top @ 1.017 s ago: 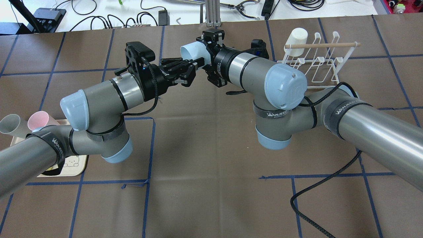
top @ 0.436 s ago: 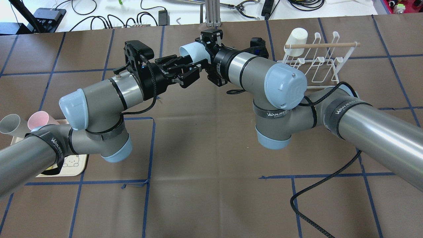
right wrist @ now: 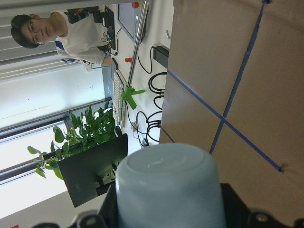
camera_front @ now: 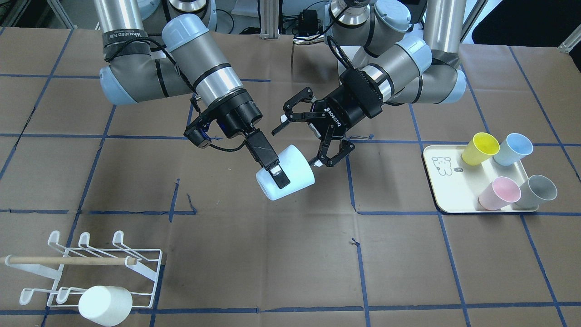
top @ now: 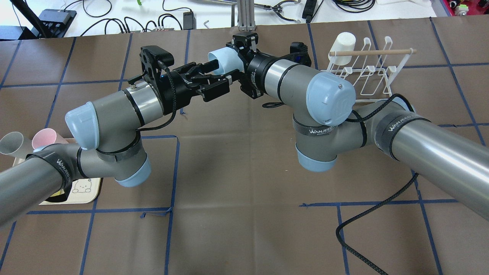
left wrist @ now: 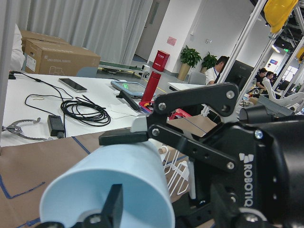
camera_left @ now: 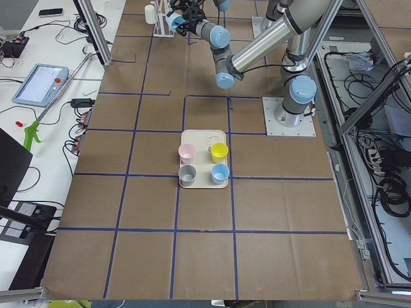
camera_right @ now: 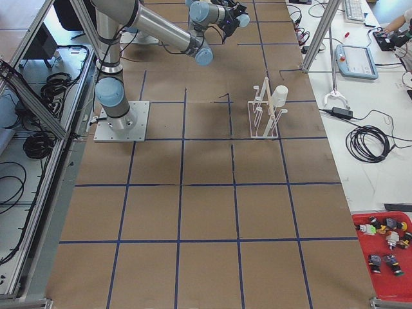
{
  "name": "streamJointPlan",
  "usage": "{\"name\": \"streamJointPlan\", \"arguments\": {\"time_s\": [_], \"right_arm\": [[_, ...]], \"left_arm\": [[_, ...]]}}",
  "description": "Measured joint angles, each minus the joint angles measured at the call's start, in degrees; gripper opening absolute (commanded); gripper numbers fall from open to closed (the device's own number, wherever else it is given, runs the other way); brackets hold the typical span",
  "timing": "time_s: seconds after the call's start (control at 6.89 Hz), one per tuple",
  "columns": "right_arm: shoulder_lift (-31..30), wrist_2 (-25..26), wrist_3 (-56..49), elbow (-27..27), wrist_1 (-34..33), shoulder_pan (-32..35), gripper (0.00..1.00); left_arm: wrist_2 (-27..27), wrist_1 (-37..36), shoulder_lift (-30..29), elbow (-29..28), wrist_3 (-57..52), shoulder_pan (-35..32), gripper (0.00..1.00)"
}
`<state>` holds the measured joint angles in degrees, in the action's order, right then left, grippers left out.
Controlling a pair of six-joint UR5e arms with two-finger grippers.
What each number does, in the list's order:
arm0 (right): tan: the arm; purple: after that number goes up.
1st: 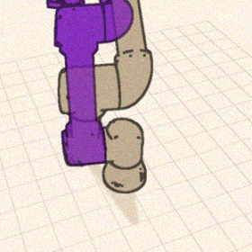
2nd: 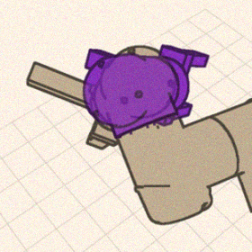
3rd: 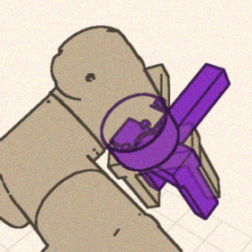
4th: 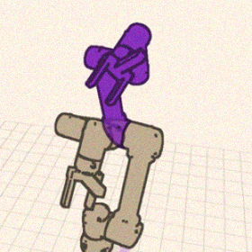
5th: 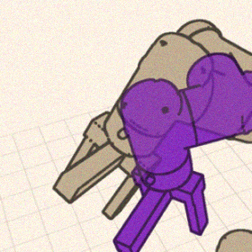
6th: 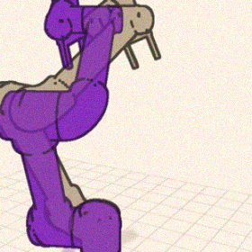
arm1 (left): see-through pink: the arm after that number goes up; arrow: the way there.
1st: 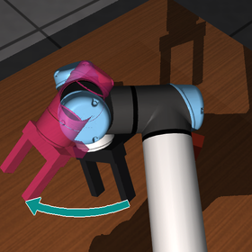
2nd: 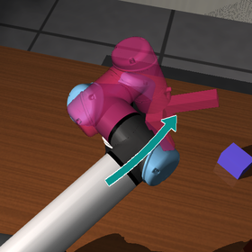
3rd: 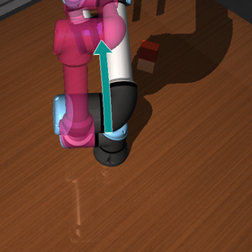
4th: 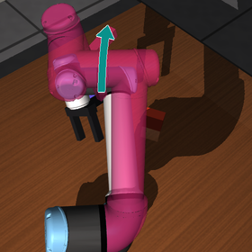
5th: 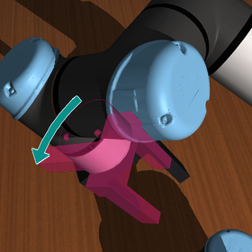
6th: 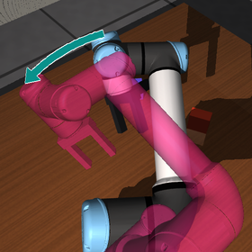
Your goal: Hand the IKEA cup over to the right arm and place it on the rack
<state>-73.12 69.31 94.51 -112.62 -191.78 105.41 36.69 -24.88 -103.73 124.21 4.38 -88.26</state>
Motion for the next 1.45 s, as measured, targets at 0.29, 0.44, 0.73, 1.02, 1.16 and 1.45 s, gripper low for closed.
{"name": "streamJointPlan", "arguments": {"time_s": [0.29,0.44,0.73,1.02,1.16,1.45], "right_arm": [[0.1,0.5,0.0,0.2,-0.2,-0.2,0.16],[0.2,0.6,0.0,0.7,-0.4,-0.9,0.12],[1.0,0.6,-6.0,2.9,-0.6,-5.3,0.09],[1.4,0.7,-22.5,3.6,-0.8,-11.3,0.09],[1.7,1.2,-30.9,3.7,-1.3,-14.0,0.09],[4.5,3.0,-44.4,4.6,-6.2,-19.3,0.09]], "left_arm": [[-5.2,0.7,1.2,0.3,0.3,6.1,0.96],[-9.1,1.4,1.3,0.3,0.4,10.0,0.96],[-9.9,6.5,1.4,-0.5,0.3,12.9,0.96],[-0.8,20.3,1.4,-6.2,0.2,12.9,0.97],[6.4,29.7,1.3,-11.2,0.0,12.0,0.97],[23.4,52.4,1.2,-22.2,-0.1,7.5,0.98]]}}
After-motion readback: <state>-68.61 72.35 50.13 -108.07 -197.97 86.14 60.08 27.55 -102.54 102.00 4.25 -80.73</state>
